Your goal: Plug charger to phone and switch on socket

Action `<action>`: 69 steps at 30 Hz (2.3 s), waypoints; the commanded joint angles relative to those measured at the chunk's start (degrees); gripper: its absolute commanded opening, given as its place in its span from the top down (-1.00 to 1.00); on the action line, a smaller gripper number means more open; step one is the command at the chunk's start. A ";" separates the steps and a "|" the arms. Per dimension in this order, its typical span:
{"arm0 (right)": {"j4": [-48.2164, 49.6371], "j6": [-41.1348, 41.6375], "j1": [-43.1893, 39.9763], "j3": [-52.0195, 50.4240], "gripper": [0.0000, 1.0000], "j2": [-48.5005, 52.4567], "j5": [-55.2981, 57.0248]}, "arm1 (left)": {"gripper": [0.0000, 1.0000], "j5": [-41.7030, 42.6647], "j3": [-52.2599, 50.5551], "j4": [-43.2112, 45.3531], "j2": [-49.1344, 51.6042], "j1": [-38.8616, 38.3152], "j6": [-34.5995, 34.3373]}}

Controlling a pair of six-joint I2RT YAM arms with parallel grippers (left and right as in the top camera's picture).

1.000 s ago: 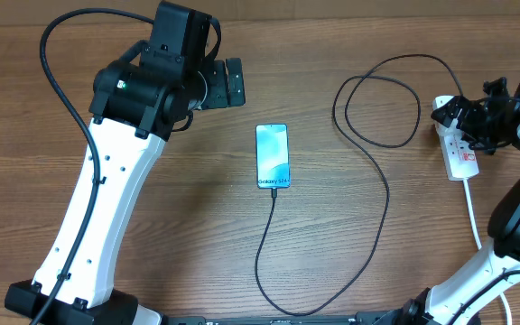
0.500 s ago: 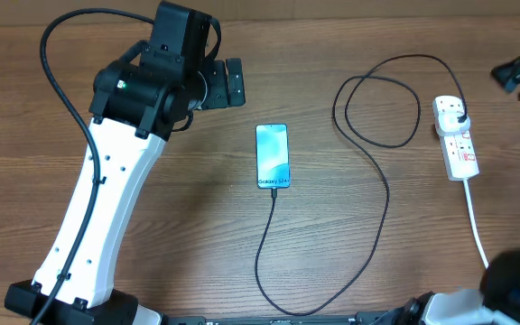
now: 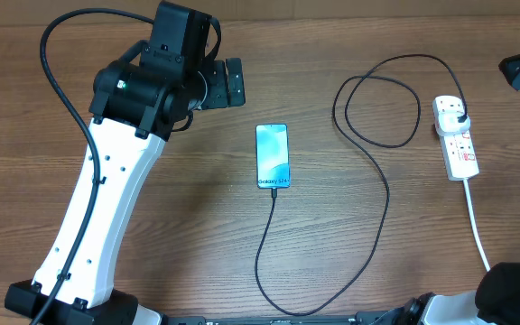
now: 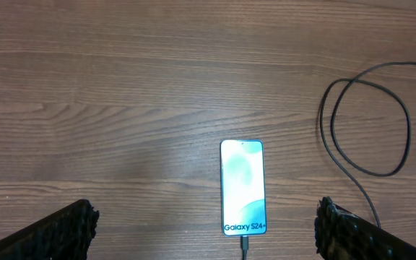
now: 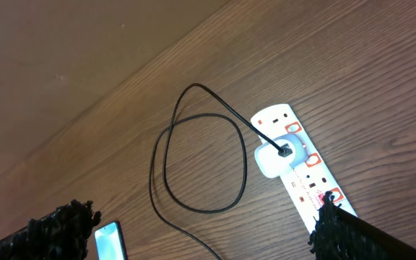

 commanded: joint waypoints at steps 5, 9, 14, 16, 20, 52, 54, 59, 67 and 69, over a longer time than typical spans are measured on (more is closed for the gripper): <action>0.13 0.20 0.11 0.13 -1.00 -0.20 0.02 | -1.00 -0.74 -0.39 0.04 0.02 0.11 0.85; 0.15 0.20 0.11 0.13 -1.00 -0.20 0.02 | -0.99 -0.74 -0.39 0.04 0.02 0.11 0.85; 0.15 0.20 0.11 0.13 -1.00 -0.20 0.02 | -1.00 -0.74 -0.39 0.04 0.02 0.11 0.85; 0.15 0.20 0.11 0.13 -1.00 -0.20 0.02 | -0.99 -0.74 -0.39 0.04 0.02 0.11 0.85; 0.15 0.20 0.11 0.13 -1.00 -0.20 0.02 | -1.00 -0.31 -0.90 -1.31 0.28 0.50 0.87; 0.15 0.20 0.11 0.13 -1.00 -0.20 0.02 | -1.00 -11.76 -79.30 72.37 -57.18 3.61 1.95; 0.15 0.20 0.11 0.13 -1.00 -0.20 0.02 | -1.00 -9.66 -82.88 76.98 -61.51 5.57 1.92; 0.15 0.20 0.11 0.13 -1.00 -0.20 0.02 | -0.99 -3.87 -95.08 88.04 -74.10 11.78 1.90; 0.15 0.20 0.11 0.13 -1.00 -0.20 0.02 | -0.99 -6.23 -103.14 92.37 -84.72 13.00 1.95; 0.15 0.20 0.11 0.13 -1.00 -0.20 0.02 | -1.00 -7.80 -105.24 92.41 -86.42 13.05 1.95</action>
